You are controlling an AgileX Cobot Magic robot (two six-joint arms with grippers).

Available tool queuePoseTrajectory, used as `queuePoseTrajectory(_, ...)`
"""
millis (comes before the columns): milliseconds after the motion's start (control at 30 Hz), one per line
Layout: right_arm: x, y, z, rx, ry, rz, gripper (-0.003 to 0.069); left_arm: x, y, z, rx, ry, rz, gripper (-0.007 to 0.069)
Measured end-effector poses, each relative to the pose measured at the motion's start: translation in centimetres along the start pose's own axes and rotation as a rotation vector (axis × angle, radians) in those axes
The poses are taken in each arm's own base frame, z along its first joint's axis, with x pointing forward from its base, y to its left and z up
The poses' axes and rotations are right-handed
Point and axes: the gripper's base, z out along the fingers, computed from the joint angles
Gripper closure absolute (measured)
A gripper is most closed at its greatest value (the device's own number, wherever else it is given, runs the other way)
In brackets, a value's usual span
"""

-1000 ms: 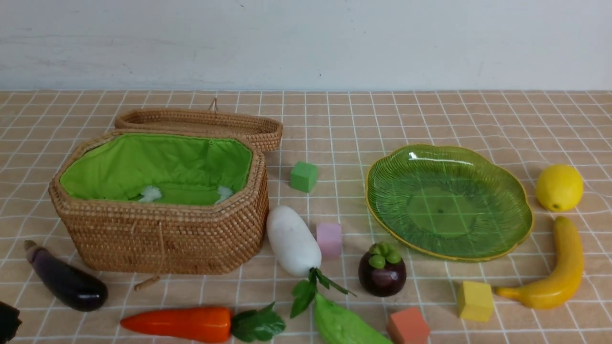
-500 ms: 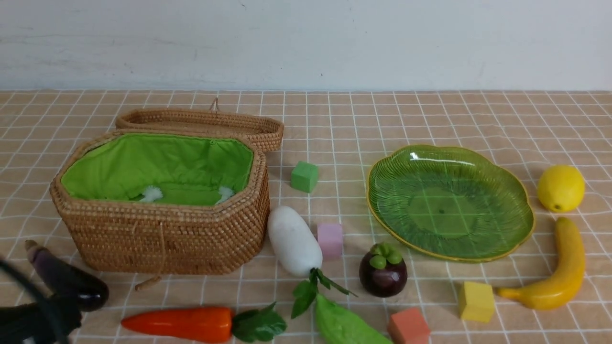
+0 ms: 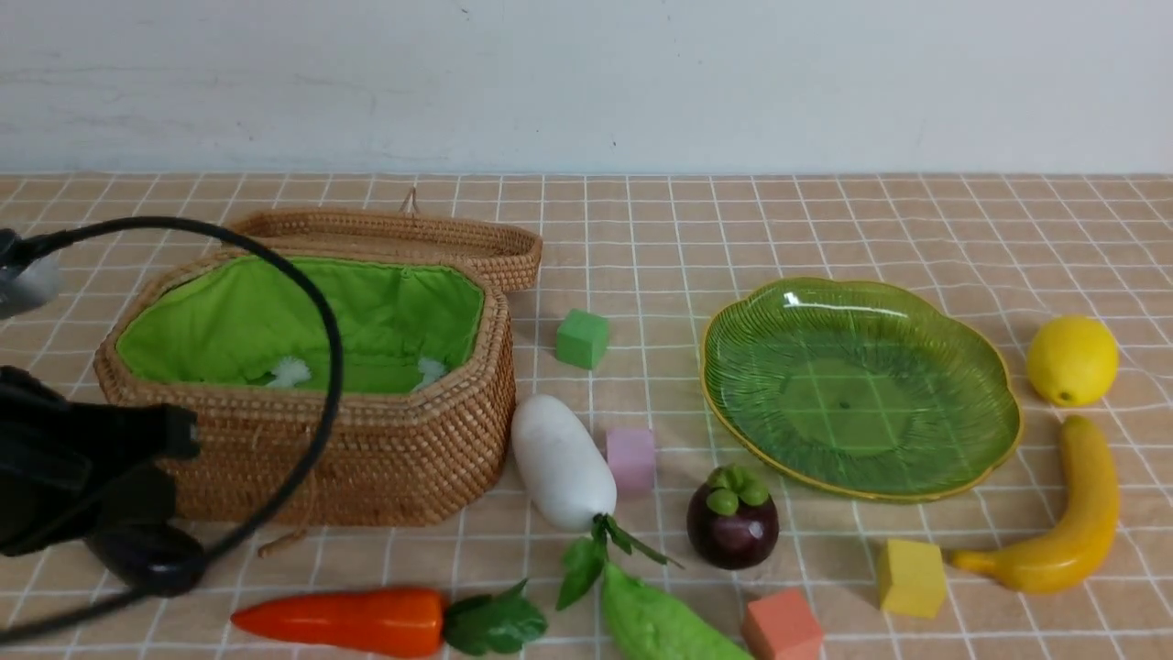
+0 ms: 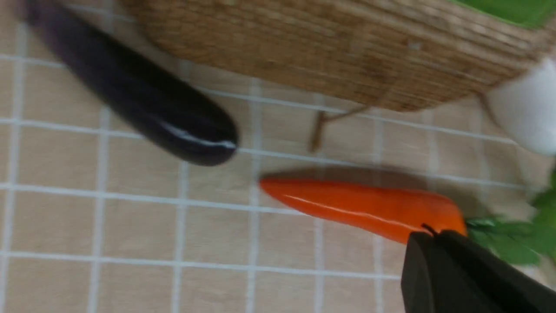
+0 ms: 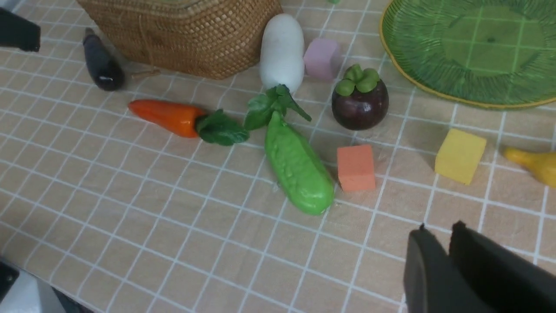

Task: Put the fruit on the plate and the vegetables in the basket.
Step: Use the left arm to grab an eggplant and put it into the left basket

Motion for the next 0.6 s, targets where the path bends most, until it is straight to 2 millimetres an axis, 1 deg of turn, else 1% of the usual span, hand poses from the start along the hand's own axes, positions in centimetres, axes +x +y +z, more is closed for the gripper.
queuePoseTrajectory(33, -0.1, 0.0, 0.0, 0.001, 0.001, -0.008, 0.0557, -0.5, 1.1, 0.7, -0.035, 0.012, -0.048, 0.0638)
queuePoseTrajectory(67, 0.0, 0.0, 0.0, 0.002, 0.001, -0.011, 0.0557, -0.6, 1.3, 0.8, -0.041, 0.015, -0.056, 0.0638)
queuePoseTrajectory(100, -0.1, 0.0, 0.0, 0.002, 0.002, -0.019, 0.0557, -1.2, 2.9, 1.8, -0.080, 0.033, -0.129, 0.0638)
queuePoseTrajectory(167, 0.0, 0.0, 0.0, 0.002, 0.003, -0.029, 0.0554, -2.0, 5.1, 2.9, -0.109, 0.032, -0.244, 0.0638)
queuePoseTrajectory(200, 0.0, 0.0, 0.0, 0.002, 0.003, -0.035, 0.0553, -2.4, 5.7, 3.2, -0.110, 0.012, -0.277, 0.0638)
queuePoseTrajectory(233, 0.0, 0.0, 0.0, 0.002, 0.003, -0.035, 0.0553, -2.5, 5.9, 3.4, -0.109, 0.015, -0.290, 0.0638)
queuePoseTrajectory(300, -0.1, 0.0, 0.0, 0.003, -0.003, -0.054, 0.0550, -3.2, 7.1, 4.8, -0.118, -0.009, -0.342, 0.0636)
queuePoseTrajectory(367, -0.2, 0.0, 0.0, 0.005, -0.011, -0.060, 0.0550, -3.5, 7.5, 5.7, -0.126, -0.022, -0.350, 0.0620)
queuePoseTrajectory(400, -0.2, -0.1, 0.0, 0.006, -0.015, -0.067, 0.0550, -3.8, 7.9, 6.6, -0.135, -0.028, -0.354, 0.0586)
queuePoseTrajectory(500, -0.3, -0.1, 0.0, 0.008, -0.020, -0.075, 0.0547, -4.1, 8.7, 8.2, -0.160, -0.039, -0.349, 0.0477)
queuePoseTrajectory(600, -0.3, -0.1, 0.0, 0.008, -0.020, -0.074, 0.0547, -4.4, 9.4, 9.9, -0.185, -0.047, -0.362, 0.0341)
